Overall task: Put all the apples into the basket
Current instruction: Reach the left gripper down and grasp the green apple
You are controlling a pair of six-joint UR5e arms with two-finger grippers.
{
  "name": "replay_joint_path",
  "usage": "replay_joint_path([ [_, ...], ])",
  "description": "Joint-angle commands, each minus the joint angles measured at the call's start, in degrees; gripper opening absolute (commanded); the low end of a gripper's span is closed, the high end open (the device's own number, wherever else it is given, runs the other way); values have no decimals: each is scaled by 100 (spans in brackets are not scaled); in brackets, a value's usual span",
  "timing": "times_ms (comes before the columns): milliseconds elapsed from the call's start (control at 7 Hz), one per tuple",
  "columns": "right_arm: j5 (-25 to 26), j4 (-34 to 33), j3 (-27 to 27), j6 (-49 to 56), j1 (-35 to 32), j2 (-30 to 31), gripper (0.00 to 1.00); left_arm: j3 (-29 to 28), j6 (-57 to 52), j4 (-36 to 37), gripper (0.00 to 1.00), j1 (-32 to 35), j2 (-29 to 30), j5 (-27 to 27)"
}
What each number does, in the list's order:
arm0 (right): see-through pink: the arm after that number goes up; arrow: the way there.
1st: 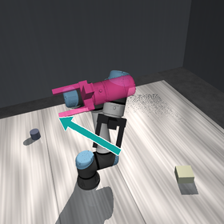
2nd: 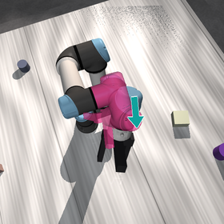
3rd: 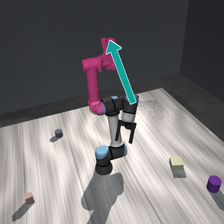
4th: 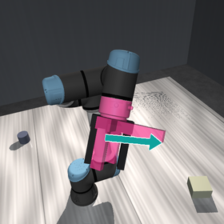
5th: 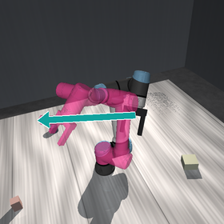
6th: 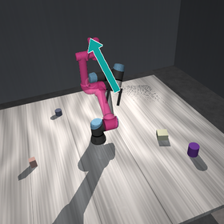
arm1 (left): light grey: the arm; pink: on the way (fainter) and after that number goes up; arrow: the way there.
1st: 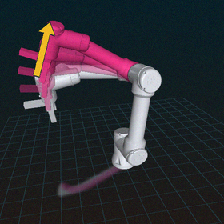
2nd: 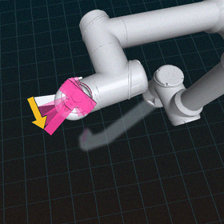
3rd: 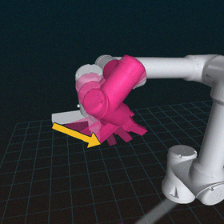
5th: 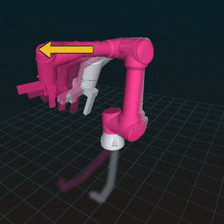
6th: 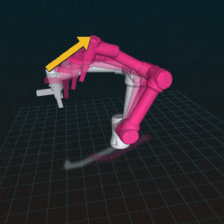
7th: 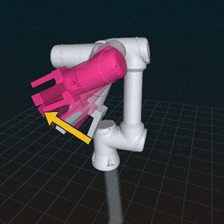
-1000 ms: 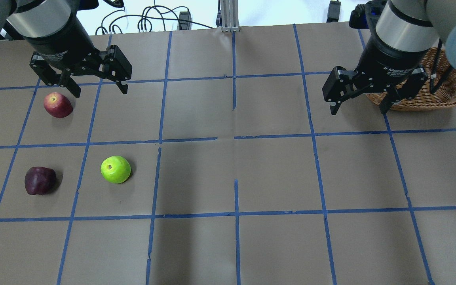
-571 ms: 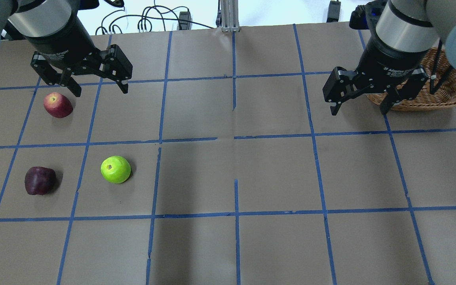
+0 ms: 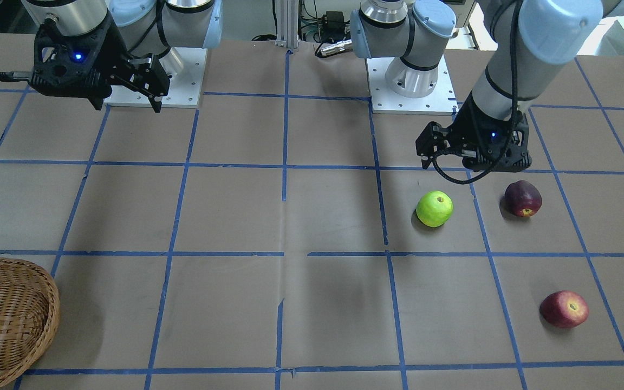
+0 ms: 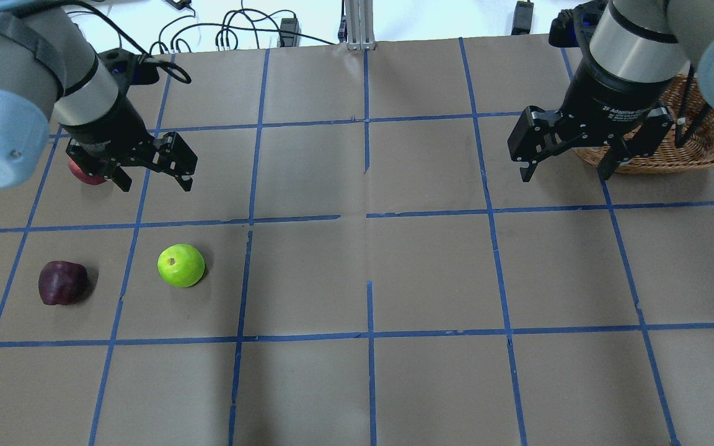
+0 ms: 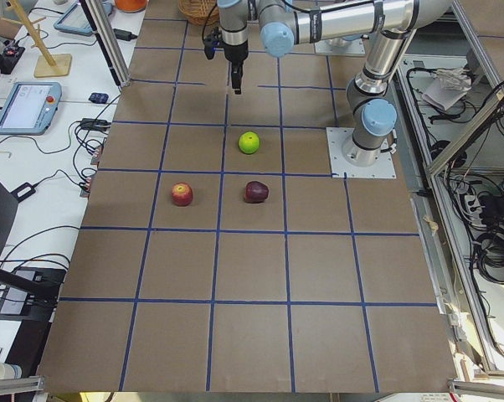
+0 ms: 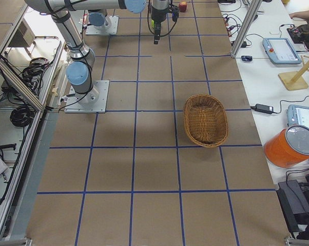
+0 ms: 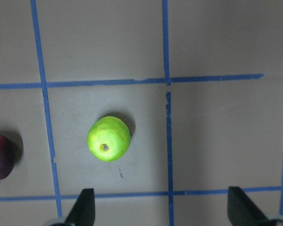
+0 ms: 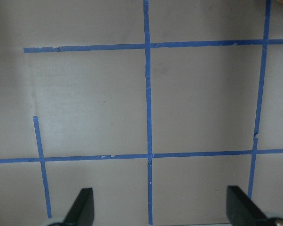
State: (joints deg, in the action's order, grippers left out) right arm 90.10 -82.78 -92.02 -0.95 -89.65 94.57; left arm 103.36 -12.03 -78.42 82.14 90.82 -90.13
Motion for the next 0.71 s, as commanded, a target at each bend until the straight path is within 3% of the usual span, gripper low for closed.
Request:
replay_joint_path([
  [0,-2,7,0,7,0,0,100,1776,-799,2223,100,-512,206,4],
  [143,-2,7,-9,16,0,-8,100,2393,-853,3122,100,-593,399,-13],
  [286,-2,-1,-9,51,0,-17,100,2599,-853,3426,100,-602,601,-48],
  [571,-10,25,-9,60,26,-35,100,2549,-853,3621,100,-594,936,-48],
])
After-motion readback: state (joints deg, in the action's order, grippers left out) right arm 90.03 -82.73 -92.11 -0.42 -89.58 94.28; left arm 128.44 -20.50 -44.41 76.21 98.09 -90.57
